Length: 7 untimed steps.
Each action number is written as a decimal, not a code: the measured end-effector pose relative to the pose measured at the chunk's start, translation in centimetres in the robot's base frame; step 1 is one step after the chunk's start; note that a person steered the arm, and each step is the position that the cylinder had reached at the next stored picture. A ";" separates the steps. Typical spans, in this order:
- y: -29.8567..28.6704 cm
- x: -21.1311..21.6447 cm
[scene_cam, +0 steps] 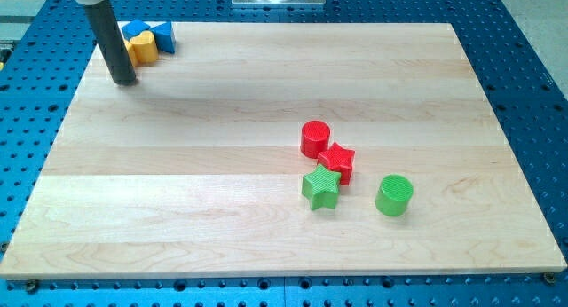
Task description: Place the red blocks top right to the green circle
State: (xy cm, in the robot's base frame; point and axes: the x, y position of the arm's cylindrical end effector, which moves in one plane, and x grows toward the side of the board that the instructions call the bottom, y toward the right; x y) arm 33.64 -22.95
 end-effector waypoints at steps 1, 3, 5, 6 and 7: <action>3.0 3.1; 13.6 12.8; 19.8 23.5; 25.6 23.1; 29.8 20.6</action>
State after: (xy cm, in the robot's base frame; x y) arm 54.22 6.86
